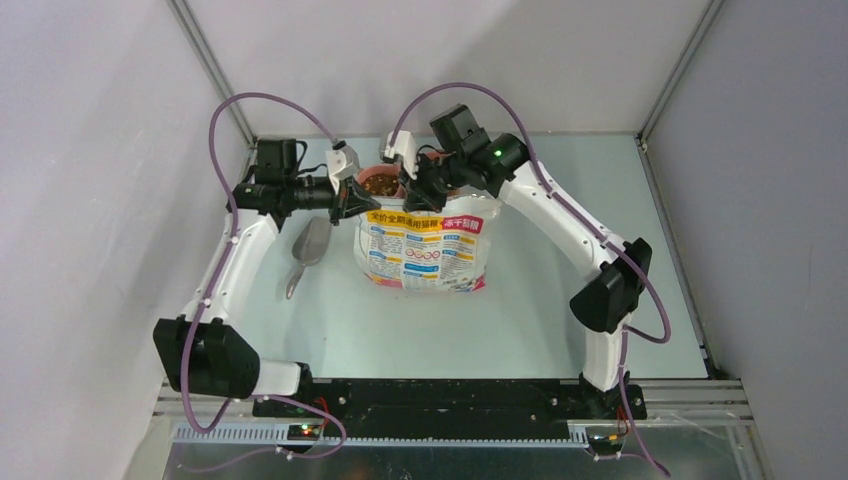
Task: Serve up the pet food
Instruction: Close the pet food bag at the center of the board.
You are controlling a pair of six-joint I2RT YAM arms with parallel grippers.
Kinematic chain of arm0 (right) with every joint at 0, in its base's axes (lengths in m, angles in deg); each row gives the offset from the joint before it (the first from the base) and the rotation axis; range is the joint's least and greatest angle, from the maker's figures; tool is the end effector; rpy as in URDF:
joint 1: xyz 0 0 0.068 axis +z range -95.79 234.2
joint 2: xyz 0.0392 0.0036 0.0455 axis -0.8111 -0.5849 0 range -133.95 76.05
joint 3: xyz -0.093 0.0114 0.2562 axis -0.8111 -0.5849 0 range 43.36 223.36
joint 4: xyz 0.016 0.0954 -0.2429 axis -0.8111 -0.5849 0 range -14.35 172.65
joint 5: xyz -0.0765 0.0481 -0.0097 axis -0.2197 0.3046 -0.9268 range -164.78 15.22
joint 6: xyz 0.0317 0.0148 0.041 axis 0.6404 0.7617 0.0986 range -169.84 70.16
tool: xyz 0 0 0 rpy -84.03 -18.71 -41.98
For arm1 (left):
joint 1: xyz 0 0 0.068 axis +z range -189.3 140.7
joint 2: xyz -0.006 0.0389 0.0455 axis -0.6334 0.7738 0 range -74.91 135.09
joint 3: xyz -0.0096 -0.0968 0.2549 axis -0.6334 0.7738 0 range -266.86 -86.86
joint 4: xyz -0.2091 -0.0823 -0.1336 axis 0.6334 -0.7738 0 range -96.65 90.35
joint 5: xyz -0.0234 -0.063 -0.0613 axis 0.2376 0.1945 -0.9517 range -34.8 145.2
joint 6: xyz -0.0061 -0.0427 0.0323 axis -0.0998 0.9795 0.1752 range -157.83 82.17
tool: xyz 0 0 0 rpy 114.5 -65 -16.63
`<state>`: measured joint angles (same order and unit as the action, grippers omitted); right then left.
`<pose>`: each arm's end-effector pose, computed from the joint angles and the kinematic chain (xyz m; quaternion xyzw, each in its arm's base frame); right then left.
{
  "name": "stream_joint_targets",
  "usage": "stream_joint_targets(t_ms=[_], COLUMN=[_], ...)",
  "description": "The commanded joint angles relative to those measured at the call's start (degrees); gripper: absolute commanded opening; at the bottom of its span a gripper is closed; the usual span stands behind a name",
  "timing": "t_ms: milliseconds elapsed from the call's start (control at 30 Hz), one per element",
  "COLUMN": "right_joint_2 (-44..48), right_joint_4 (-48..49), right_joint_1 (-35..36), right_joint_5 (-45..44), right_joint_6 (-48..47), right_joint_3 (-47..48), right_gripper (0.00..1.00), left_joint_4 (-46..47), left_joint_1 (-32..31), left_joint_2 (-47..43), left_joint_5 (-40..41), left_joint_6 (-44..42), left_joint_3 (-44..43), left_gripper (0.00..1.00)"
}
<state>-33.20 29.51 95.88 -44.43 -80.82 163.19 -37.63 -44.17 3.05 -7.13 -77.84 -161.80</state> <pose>0.2972 0.2887 0.3959 -0.6083 0.6495 0.2748 0.3642 0.2774 -0.0553 0.3593 0.4955 0.6378 -0.3418 0.4805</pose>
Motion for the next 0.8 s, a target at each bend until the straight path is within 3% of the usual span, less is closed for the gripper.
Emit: stream_joint_targets(t_ms=[0,133,367,767], right_joint_2=[7.8,7.6,5.5,8.6], right_joint_4=[-16.7,-17.2,-17.8,-18.1], right_joint_1=[-7.4,-7.9,-7.7,-7.7], right_joint_5=[-9.7,-7.2,-3.9,-8.9], right_joint_6=[-3.4,-3.5,-3.1,-3.7], right_joint_3=[0.3,1.7,4.4,1.7], right_gripper=[0.0,0.05,0.0,0.03], left_joint_4=[4.6,4.0,2.7,1.1], left_joint_1=[5.5,6.9,8.4,10.9], left_joint_2=[-3.6,-4.0,-4.5,-4.7], left_joint_5=[10.8,11.4,12.8,14.9], left_joint_6=[-2.7,-3.4,-4.2,-4.9], left_joint_3=[-0.1,0.7,-0.3,-1.1], left_gripper=[0.0,0.0,0.0,0.0])
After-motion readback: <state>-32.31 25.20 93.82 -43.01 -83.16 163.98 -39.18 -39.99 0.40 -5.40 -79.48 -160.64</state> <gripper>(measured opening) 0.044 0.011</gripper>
